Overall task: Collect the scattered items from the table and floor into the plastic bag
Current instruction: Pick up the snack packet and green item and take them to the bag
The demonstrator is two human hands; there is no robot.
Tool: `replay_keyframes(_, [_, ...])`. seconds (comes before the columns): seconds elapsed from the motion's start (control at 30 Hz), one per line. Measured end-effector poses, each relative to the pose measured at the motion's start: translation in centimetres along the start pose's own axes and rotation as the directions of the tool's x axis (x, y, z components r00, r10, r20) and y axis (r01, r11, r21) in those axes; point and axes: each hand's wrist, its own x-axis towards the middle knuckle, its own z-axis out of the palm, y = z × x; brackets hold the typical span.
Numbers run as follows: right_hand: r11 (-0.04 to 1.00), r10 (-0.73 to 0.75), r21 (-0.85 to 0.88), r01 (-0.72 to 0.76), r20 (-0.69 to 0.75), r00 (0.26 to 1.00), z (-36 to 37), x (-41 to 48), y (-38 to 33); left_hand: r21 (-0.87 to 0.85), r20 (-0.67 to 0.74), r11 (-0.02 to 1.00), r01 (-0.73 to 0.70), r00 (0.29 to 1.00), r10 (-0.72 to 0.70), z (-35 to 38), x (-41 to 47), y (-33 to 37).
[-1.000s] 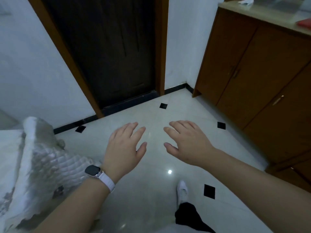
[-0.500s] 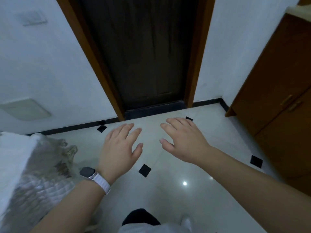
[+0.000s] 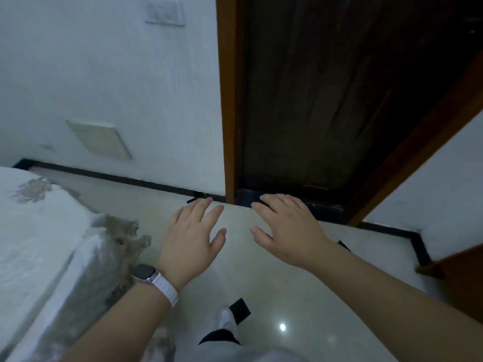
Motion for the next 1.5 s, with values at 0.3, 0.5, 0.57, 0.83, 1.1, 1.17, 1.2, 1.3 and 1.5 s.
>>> replay_keyframes(0.3, [0.975,-0.223,-0.033,0.221,-0.090,0.971,-2.3,19.9,-2.1,0.036,-0.191,0.989,0.145,0.972,-0.135,-2.2,11.2,-11.9])
replay_keyframes(0.5, [0.931,-0.363,0.006,0.365,-0.085,0.928,-0.6,31.3,-1.2,0.123,-0.178,0.939,0.321,0.938,-0.297,-1.0,15.9,-17.3])
replay_keyframes(0.57, [0.905,-0.421,0.027,0.424,-0.083,0.903,0.1,35.4,-0.7,0.152,-0.170,0.912,0.380,0.919,-0.355,-0.5,17.7,-18.7])
replay_keyframes(0.83, [0.772,-0.616,0.118,0.625,-0.103,0.781,-0.5,50.7,0.2,0.251,-0.205,0.753,0.608,0.794,-0.573,-1.6,26.5,-22.3])
replay_keyframes(1.1, [0.547,-0.819,0.173,0.819,-0.093,0.566,-0.7,59.9,-5.3,0.262,-0.236,0.550,0.793,0.605,-0.760,-2.5,27.5,-26.6])
replay_keyframes(1.17, [0.495,-0.852,0.173,0.851,-0.093,0.515,0.1,61.9,-7.3,0.251,-0.251,0.499,0.829,0.554,-0.794,-2.8,27.1,-28.1])
replay_keyframes(1.2, [0.471,-0.865,0.178,0.864,-0.096,0.492,0.5,62.8,-8.5,0.243,-0.257,0.473,0.847,0.526,-0.810,-2.9,26.9,-29.0])
replay_keyframes(1.3, [0.413,-0.894,0.183,0.892,-0.106,0.436,1.6,65.3,-12.4,0.200,-0.273,0.411,0.890,0.453,-0.849,-2.7,26.2,-32.3])
replay_keyframes(1.5, [0.360,-0.930,0.102,0.928,-0.039,0.365,4.0,71.8,-21.0,0.077,-0.313,0.356,0.931,0.362,-0.878,-0.4,25.8,-42.8])
